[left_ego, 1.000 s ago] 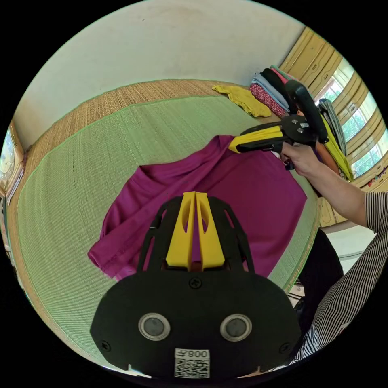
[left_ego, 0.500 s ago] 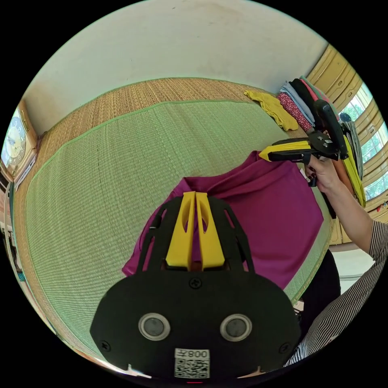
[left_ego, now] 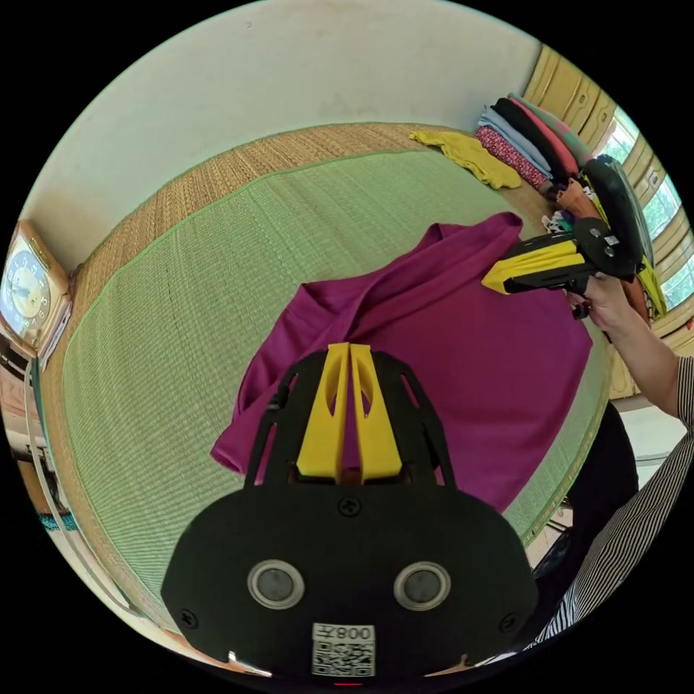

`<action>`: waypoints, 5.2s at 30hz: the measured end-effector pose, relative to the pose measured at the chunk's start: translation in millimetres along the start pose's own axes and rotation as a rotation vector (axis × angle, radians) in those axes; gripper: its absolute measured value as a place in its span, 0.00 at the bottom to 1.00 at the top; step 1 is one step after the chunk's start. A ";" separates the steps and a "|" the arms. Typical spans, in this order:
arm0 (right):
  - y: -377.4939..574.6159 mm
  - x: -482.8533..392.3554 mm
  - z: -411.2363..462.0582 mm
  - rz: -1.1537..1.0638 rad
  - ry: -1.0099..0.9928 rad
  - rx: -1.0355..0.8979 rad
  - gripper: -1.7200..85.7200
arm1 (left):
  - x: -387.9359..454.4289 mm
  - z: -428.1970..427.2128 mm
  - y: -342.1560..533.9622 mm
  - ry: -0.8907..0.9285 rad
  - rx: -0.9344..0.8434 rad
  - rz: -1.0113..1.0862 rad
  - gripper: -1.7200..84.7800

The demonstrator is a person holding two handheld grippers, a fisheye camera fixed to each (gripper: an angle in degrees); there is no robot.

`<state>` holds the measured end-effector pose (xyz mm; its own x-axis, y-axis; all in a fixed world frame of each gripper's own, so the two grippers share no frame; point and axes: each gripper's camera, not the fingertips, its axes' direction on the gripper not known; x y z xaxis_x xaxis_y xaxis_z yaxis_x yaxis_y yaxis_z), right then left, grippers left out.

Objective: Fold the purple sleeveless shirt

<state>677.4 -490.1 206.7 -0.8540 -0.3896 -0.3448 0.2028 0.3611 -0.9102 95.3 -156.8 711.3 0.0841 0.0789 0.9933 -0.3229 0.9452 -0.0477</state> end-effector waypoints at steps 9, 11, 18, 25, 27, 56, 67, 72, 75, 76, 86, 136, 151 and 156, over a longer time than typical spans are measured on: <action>5.3 5.2 13.3 0.026 0.049 -0.014 0.02 | -29.5 -23.4 11.5 -0.055 0.075 -0.109 0.02; 7.0 4.3 14.1 0.025 0.060 -0.004 0.02 | -21.9 -34.4 29.0 0.028 0.124 -0.102 0.02; 5.1 5.8 9.5 0.026 0.100 0.028 0.02 | -5.5 -12.8 53.1 -0.028 -0.035 -0.018 0.02; -2.0 22.9 7.2 0.055 0.113 0.054 0.02 | -47.1 -23.8 43.5 -0.118 -0.001 -0.121 0.02; 0.7 28.8 5.9 0.071 0.099 0.067 0.02 | -54.3 -29.2 44.5 -0.108 0.025 -0.144 0.02; 141.2 83.2 19.0 0.277 0.153 0.127 0.02 | -75.1 -20.6 144.3 -0.140 -0.030 -0.154 0.02; 161.7 113.9 47.3 0.352 0.058 0.118 0.02 | -137.8 -12.9 192.5 0.028 0.060 -0.373 0.02; 185.1 115.5 30.1 0.361 0.048 0.169 0.02 | -143.8 -33.0 228.1 0.081 0.146 -0.415 0.03; 217.1 106.1 21.9 0.352 -0.012 0.181 0.03 | -135.5 -39.4 265.4 0.151 0.159 -0.432 0.04; 226.1 103.9 20.6 0.356 -0.026 0.181 0.03 | -131.4 -40.8 284.3 0.185 0.162 -0.448 0.05; 391.3 90.1 29.9 0.596 -0.266 0.160 0.09 | -113.0 -17.1 404.9 0.439 0.086 -0.615 0.07; 431.1 110.6 71.8 0.585 -0.539 0.223 0.02 | 393.8 96.6 153.0 0.252 0.010 0.379 0.11; 428.8 153.2 95.2 0.668 -0.537 0.316 0.05 | 408.7 132.3 115.8 0.357 0.079 0.103 0.03; 407.8 193.2 131.3 0.779 -0.662 0.364 0.10 | 417.4 141.0 109.2 0.390 0.093 0.073 0.03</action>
<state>658.0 -529.4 -261.2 -0.0235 -0.5812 -0.8134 0.8007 0.4762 -0.3634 -37.8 -65.4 1135.5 0.4030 0.2753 0.8728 -0.4239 0.9014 -0.0886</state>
